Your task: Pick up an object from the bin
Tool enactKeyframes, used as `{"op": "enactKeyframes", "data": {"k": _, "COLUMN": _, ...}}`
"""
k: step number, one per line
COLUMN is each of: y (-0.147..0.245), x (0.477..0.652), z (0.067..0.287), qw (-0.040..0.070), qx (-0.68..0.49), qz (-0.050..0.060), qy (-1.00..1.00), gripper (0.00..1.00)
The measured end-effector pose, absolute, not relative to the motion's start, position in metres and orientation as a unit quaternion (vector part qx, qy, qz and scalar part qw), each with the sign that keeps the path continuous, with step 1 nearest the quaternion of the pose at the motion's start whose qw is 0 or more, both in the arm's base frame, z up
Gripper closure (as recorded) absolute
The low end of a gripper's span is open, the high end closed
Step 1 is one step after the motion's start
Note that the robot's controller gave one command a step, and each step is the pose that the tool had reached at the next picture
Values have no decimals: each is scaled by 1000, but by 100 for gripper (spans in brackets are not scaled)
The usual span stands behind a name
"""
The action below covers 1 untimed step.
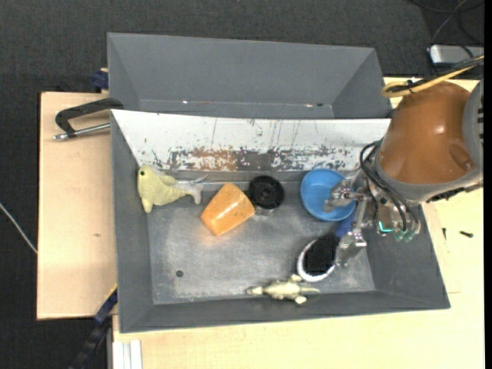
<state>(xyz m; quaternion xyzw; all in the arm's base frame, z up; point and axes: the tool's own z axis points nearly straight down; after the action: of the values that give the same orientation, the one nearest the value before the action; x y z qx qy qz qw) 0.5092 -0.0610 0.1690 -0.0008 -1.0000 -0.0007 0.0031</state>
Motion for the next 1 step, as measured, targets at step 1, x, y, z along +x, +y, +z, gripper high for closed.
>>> {"op": "enactKeyframes", "data": {"k": 1, "y": -48, "x": 516, "z": 71, "qw": -2, "qx": 113, "qz": 0, "qy": -994, "gripper": 0}}
